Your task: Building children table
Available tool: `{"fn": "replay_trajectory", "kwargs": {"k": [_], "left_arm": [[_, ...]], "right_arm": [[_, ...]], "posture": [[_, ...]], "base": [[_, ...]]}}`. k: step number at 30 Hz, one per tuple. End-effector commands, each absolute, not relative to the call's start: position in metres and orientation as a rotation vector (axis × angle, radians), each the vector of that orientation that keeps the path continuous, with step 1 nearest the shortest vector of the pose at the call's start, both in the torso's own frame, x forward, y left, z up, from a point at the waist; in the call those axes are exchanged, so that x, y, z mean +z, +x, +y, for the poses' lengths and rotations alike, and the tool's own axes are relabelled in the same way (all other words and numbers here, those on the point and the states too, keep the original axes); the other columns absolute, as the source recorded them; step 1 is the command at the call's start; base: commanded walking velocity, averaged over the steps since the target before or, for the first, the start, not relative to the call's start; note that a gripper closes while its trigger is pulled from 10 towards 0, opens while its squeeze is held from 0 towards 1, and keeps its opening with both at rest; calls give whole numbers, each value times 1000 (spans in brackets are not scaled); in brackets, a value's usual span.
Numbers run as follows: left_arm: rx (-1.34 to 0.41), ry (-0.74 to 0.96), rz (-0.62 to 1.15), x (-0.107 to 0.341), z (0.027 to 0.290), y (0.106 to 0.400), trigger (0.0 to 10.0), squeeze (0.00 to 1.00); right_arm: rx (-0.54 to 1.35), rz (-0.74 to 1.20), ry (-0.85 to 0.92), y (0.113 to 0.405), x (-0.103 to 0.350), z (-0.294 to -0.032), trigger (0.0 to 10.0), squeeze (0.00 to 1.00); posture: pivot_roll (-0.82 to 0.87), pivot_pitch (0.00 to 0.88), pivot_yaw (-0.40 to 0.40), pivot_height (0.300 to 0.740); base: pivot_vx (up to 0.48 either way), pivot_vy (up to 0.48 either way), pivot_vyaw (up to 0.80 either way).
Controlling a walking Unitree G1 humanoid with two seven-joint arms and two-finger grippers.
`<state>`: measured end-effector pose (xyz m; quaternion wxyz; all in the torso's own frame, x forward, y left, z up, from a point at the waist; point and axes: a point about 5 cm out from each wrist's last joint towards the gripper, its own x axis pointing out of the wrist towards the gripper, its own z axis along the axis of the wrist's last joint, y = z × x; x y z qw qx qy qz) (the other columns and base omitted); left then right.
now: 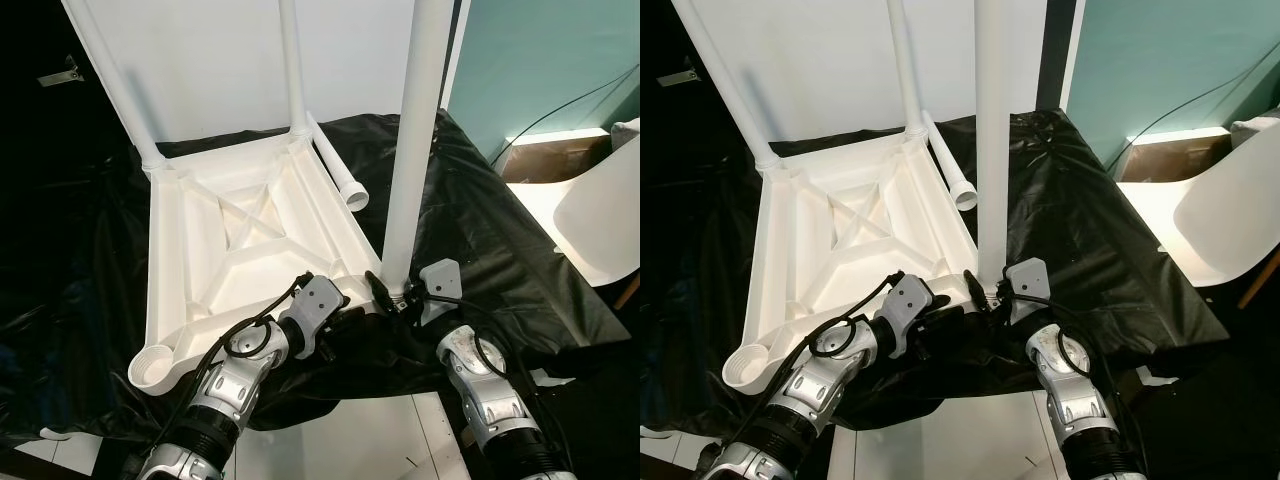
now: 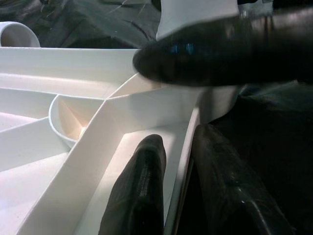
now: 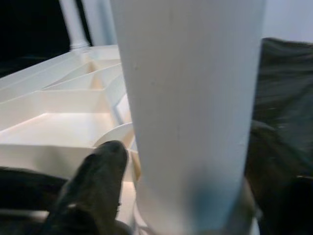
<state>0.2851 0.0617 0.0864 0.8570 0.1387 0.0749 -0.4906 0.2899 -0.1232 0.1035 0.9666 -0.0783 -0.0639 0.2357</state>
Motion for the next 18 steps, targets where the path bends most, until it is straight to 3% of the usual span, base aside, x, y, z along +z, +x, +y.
{"fn": "replay_trajectory", "kwargs": {"k": [1, 2, 3, 17, 18], "left_arm": [[-1089, 308, 305, 59, 64, 271, 10000, 0], [-1089, 308, 305, 59, 64, 271, 10000, 0], [-1089, 307, 305, 59, 64, 271, 10000, 0], [-1085, 303, 303, 58, 63, 271, 10000, 0], [-1083, 302, 303, 58, 63, 271, 10000, 0]], "right_arm": [[540, -113, -159, 292, 105, -121, 10000, 1000], [540, -113, -159, 292, 105, -121, 10000, 1000], [648, -101, -215, 294, 108, -127, 10000, 0], [924, -32, -408, 316, 134, -160, 9686, 0], [960, 5, -400, 316, 133, -163, 5608, 0]], "posture": [[-86, 0, 64, 740], [-86, 0, 64, 740], [-87, 0, 63, 740], [-79, 0, 57, 740], [-75, 0, 54, 740]], "base": [[0, 0, 0], [0, 0, 0], [0, 0, 0], [0, 0, 0], [0, 0, 0]]}}
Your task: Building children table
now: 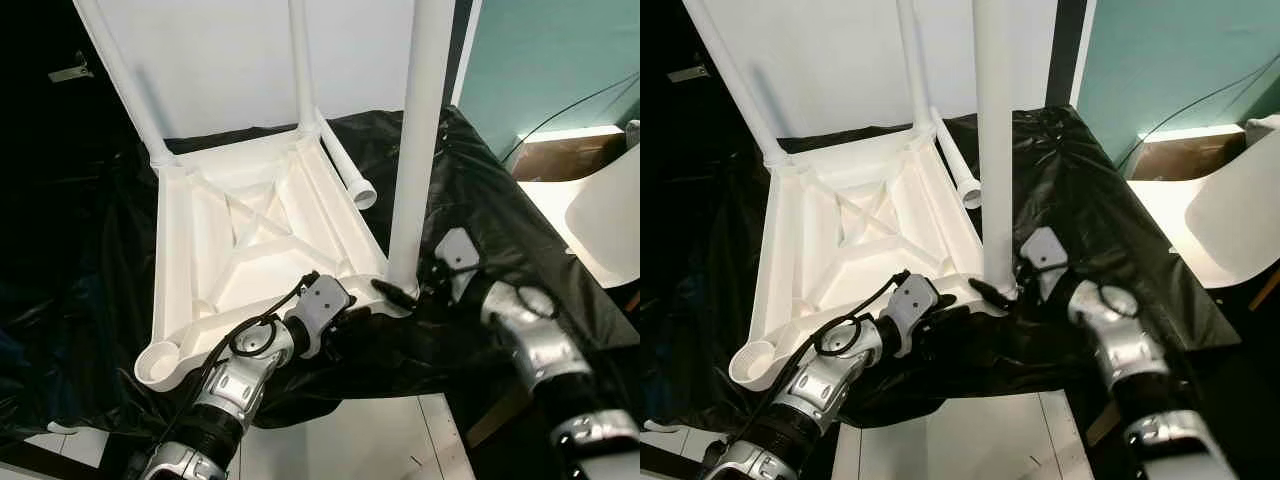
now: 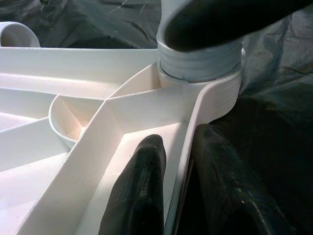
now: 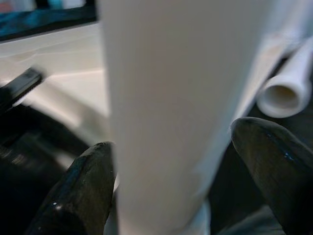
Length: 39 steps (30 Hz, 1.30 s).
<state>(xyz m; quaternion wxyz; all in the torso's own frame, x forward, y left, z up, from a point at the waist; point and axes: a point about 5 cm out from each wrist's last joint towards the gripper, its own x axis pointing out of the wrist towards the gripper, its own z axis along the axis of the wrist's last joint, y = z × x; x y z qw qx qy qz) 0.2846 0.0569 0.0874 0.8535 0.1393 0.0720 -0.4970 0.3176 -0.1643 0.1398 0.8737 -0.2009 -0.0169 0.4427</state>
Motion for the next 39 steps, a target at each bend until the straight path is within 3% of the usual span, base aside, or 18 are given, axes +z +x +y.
{"fn": "replay_trajectory", "kwargs": {"k": [1, 2, 13, 15, 21, 24, 31, 32, 33, 34, 38, 39], "left_arm": [[-1082, 302, 304, 58, 64, 271, 10000, 0], [-1079, 302, 304, 58, 64, 271, 10000, 0], [-1082, 304, 300, 59, 63, 272, 10000, 0], [-1080, 304, 296, 60, 62, 273, 10000, 0], [-1075, 300, 298, 59, 63, 272, 10000, 0], [-1077, 299, 306, 57, 65, 269, 10000, 0], [-1090, 302, 307, 57, 62, 269, 10000, 0], [-1090, 302, 305, 58, 62, 270, 10000, 0], [-1090, 302, 305, 58, 62, 270, 10000, 0], [-1089, 301, 303, 59, 61, 271, 10000, 0], [-1089, 301, 303, 58, 61, 271, 10000, 0], [-1086, 299, 304, 58, 61, 271, 10000, 0]], "right_arm": [[983, 29, -391, 316, 133, -165, 4627, 0], [1006, 48, -394, 315, 133, -167, 0, 0], [1020, 73, -372, 315, 128, -173, 0, 0], [907, 40, -235, 309, 119, -164, 0, 0], [627, 0, -155, 301, 103, -155, 0, 0], [449, -39, -116, 282, 94, -140, 0, 0], [347, -82, -128, 281, 96, -137, 0, 0], [353, -86, -129, 282, 98, -135, 2549, 0], [353, -86, -129, 282, 98, -135, 2549, 0], [366, -98, -150, 282, 100, -131, 10000, 0], [372, -105, -163, 281, 102, -129, 10000, 0], [393, -120, -171, 283, 107, -131, 10000, 1000]], "posture": [[-75, 0, 54, 740], [-75, 0, 54, 740], [-79, 0, 57, 740], [-75, 0, 50, 740], [-74, 0, 49, 740], [-74, 0, 58, 740], [-76, 0, 60, 740], [-79, 0, 60, 740], [-79, 0, 60, 740], [-80, 0, 59, 740], [-81, 0, 55, 740], [-80, 0, 53, 740]], "base": [[0, 0, 0], [0, 0, 0], [0, 0, 0], [0, 0, 0], [0, 0, 0], [0, 0, 0], [0, 0, 0], [0, 0, 0], [0, 0, 0], [0, 0, 0], [0, 0, 0], [0, 0, 0]]}}
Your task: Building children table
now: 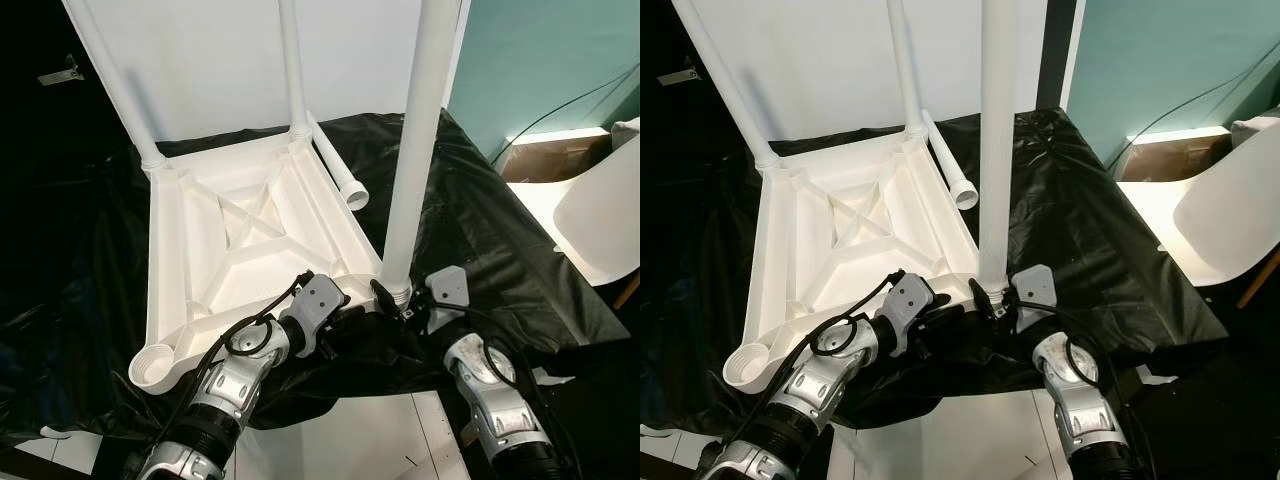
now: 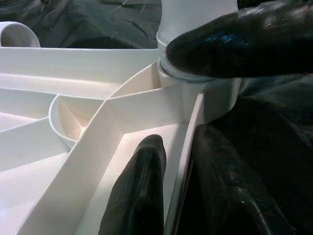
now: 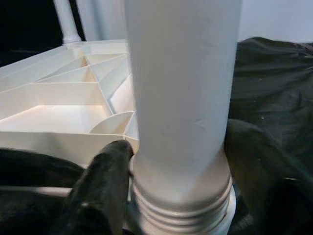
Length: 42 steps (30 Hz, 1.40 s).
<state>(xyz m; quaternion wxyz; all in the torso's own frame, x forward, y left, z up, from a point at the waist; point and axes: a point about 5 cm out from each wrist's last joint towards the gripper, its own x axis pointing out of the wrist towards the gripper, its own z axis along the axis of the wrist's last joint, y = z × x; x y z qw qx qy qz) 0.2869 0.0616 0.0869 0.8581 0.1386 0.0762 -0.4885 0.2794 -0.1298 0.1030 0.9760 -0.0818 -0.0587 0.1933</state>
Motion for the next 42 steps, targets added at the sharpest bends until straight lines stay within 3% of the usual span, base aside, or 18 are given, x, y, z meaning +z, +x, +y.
{"fn": "replay_trajectory", "kwargs": {"k": [1, 3, 4, 6, 7, 10, 14, 15, 16, 17, 31, 33, 36, 42], "left_arm": [[-1086, 299, 304, 58, 61, 271, 10000, 0], [-1085, 298, 304, 58, 61, 271, 10000, 0], [-1084, 296, 304, 58, 61, 270, 10000, 0], [-1083, 296, 304, 58, 60, 270, 10000, 0], [-1083, 295, 303, 58, 61, 271, 10000, 0], [-1082, 294, 302, 58, 60, 271, 10000, 0], [-1079, 294, 301, 58, 60, 272, 10000, 0], [-1077, 294, 300, 58, 60, 272, 10000, 0], [-1077, 294, 300, 58, 60, 272, 10000, 0], [-1074, 294, 300, 59, 61, 272, 10000, 0], [-1066, 291, 302, 58, 63, 270, 10000, 0], [-1064, 289, 301, 58, 62, 271, 10000, 0], [-1066, 286, 300, 58, 62, 270, 10000, 0], [-1066, 298, 305, 59, 67, 272, 10000, 0]], "right_arm": [[393, -120, -171, 283, 107, -131, 10000, 1000], [412, -122, -177, 287, 109, -134, 10000, 1000], [480, -135, -191, 296, 117, -140, 10000, 761], [500, -144, -195, 298, 120, -142, 10000, 761], [590, -165, -242, 304, 128, -144, 10000, 0], [650, -156, -262, 307, 131, -145, 10000, 0], [903, -32, -342, 311, 128, -152, 10000, 0], [933, 1, -350, 312, 127, -154, 6627, 0], [933, 1, -350, 312, 127, -154, 6627, 0], [970, 37, -354, 313, 126, -157, 0, 0], [928, 67, -313, 325, 126, -170, 0, 0], [867, 38, -286, 323, 123, -166, 0, 0], [522, -85, -181, 318, 116, -158, 0, 0], [254, -98, -67, 305, 98, -146, 0, 0]], "posture": [[-80, 0, 53, 740], [-79, 0, 52, 740], [-78, 0, 51, 740], [-78, 0, 51, 740], [-79, 0, 50, 740], [-78, 0, 49, 740], [-71, 0, 47, 740], [-67, 0, 46, 740], [-67, 0, 46, 740], [-65, 0, 45, 740], [-61, 0, 39, 740], [-62, 0, 38, 740], [-65, 0, 45, 740], [-77, 0, 56, 740]], "base": [[0, 0, 0], [0, 0, 0], [0, 0, 0], [0, 0, 0], [0, 0, 0], [0, 0, 0], [0, 0, 0], [0, 0, 0], [0, 0, 0], [0, 0, 0], [0, 0, 0], [0, 0, 0], [0, 0, 0], [0, 0, 0]]}}
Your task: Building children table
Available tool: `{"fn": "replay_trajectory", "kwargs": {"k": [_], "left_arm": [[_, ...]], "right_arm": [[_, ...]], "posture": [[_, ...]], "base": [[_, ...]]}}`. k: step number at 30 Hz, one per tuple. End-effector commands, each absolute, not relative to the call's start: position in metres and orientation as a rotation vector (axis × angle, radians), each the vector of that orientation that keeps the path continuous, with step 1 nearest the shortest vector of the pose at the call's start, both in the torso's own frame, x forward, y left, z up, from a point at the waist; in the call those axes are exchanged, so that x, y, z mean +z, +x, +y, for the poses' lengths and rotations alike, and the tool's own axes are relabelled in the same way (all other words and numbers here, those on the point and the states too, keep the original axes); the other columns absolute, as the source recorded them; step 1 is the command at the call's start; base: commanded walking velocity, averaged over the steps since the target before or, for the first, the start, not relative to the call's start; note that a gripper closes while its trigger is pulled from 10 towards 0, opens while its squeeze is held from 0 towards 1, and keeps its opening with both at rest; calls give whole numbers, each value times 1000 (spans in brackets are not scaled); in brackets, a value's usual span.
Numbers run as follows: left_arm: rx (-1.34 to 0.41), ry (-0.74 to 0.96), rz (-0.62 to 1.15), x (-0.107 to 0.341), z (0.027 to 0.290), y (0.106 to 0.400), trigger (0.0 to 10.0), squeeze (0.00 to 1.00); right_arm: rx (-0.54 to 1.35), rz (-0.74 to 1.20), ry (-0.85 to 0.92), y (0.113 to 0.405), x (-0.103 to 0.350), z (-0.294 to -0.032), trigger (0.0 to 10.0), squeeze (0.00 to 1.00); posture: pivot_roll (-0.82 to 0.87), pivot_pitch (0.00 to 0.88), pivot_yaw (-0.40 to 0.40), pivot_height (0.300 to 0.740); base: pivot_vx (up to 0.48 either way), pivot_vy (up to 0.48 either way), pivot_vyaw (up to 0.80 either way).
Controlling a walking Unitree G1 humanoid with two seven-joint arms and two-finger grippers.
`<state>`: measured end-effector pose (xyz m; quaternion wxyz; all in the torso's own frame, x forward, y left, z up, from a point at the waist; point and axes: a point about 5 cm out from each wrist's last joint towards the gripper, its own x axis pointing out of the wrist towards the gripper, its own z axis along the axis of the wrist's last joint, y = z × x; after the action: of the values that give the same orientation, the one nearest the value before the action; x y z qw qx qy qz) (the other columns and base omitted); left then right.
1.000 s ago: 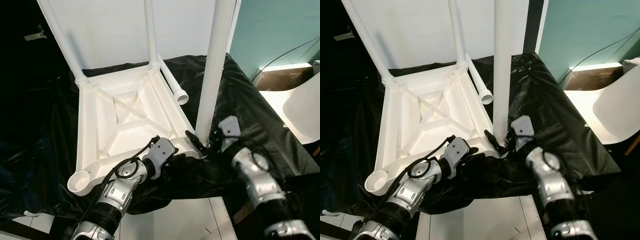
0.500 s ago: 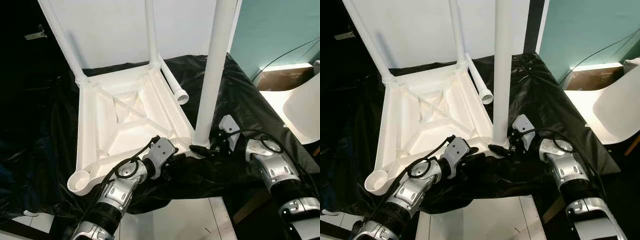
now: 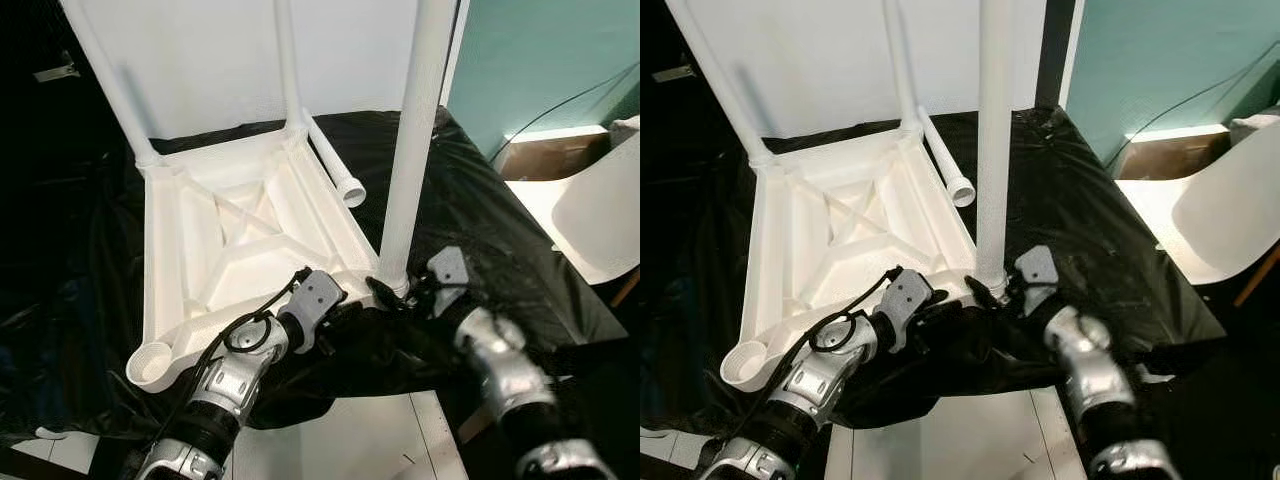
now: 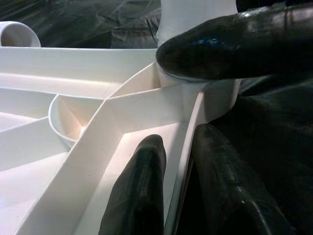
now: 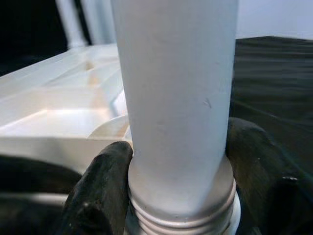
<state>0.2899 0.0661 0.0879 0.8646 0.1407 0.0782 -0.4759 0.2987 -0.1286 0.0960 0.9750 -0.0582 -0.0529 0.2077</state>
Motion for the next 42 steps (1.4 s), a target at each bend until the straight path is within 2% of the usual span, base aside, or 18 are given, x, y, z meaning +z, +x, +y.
{"fn": "replay_trajectory", "kwargs": {"k": [1, 5, 6, 8, 9, 11, 12, 13, 14, 18, 20, 23, 24, 28, 38, 39, 41, 42], "left_arm": [[-1066, 299, 305, 59, 67, 273, 10000, 0], [-1081, 300, 303, 59, 63, 272, 10000, 0], [-1087, 300, 302, 59, 61, 271, 10000, 0], [-1090, 300, 302, 59, 60, 270, 10000, 0], [-1090, 299, 301, 59, 60, 270, 10000, 0], [-1088, 297, 301, 58, 60, 270, 10000, 0], [-1083, 296, 304, 58, 61, 270, 10000, 0], [-1083, 296, 304, 58, 61, 270, 10000, 0], [-1078, 294, 306, 57, 62, 269, 10000, 0], [-1074, 293, 310, 56, 64, 268, 10000, 0], [-1072, 289, 310, 55, 62, 267, 10000, 0], [-1071, 287, 310, 55, 62, 267, 10000, 0], [-1069, 283, 307, 55, 60, 267, 10000, 0], [-1069, 276, 305, 55, 57, 267, 10000, 0], [-1071, 288, 305, 56, 59, 270, 10000, 0], [-1071, 289, 304, 56, 59, 270, 10000, 0], [-1071, 289, 303, 56, 59, 270, 10000, 0], [-1072, 290, 303, 57, 59, 270, 10000, 0]], "right_arm": [[242, -92, -55, 304, 96, -143, 0, 0], [249, -92, -63, 302, 93, -131, 0, 0], [275, -89, -78, 301, 93, -126, 3765, 0], [292, -86, -88, 301, 92, -123, 3765, 0], [309, -81, -100, 302, 92, -121, 10000, 0], [324, -80, -112, 302, 93, -121, 10000, 0], [387, -93, -102, 305, 98, -122, 10000, 922], [387, -93, -102, 305, 98, -122, 10000, 922], [442, -111, -99, 306, 104, -123, 10000, 1000], [515, -146, -134, 312, 115, -126, 10000, 1000], [502, -189, -222, 326, 130, -135, 10000, 1000], [492, -201, -246, 330, 135, -139, 10000, 1000], [496, -205, -270, 335, 141, -144, 10000, 0], [625, -153, -320, 341, 148, -154, 10000, 0], [840, -52, -335, 335, 140, -155, 10000, 0], [863, -43, -332, 334, 139, -155, 4824, 0], [875, -38, -330, 333, 138, -154, 4824, 0], [903, -18, -328, 332, 136, -154, 0, 0]], "posture": [[-77, 0, 56, 740], [-80, 0, 60, 740], [-78, 0, 56, 740], [-78, 0, 56, 740], [-74, 0, 51, 740], [-70, 0, 46, 740], [-68, 0, 43, 740], [-68, 0, 43, 740], [-68, 0, 40, 740], [-70, 0, 37, 740], [-68, 0, 31, 740], [-68, 0, 31, 740], [-66, 0, 25, 740], [-72, 0, 28, 740], [-74, 0, 36, 740], [-74, 0, 36, 740], [-74, 0, 36, 740], [-74, 0, 36, 740]], "base": [[0, 0, 0], [0, 0, 0], [0, 0, 0], [0, 0, 0], [0, 0, 0], [0, 0, 0], [0, 0, 0], [0, 0, 0], [0, 0, 0], [0, 0, 0], [0, 0, 0], [0, 0, 0], [0, 0, 0], [0, 0, 0], [0, 0, 0], [0, 0, 0], [0, 0, 0], [0, 0, 0]]}}
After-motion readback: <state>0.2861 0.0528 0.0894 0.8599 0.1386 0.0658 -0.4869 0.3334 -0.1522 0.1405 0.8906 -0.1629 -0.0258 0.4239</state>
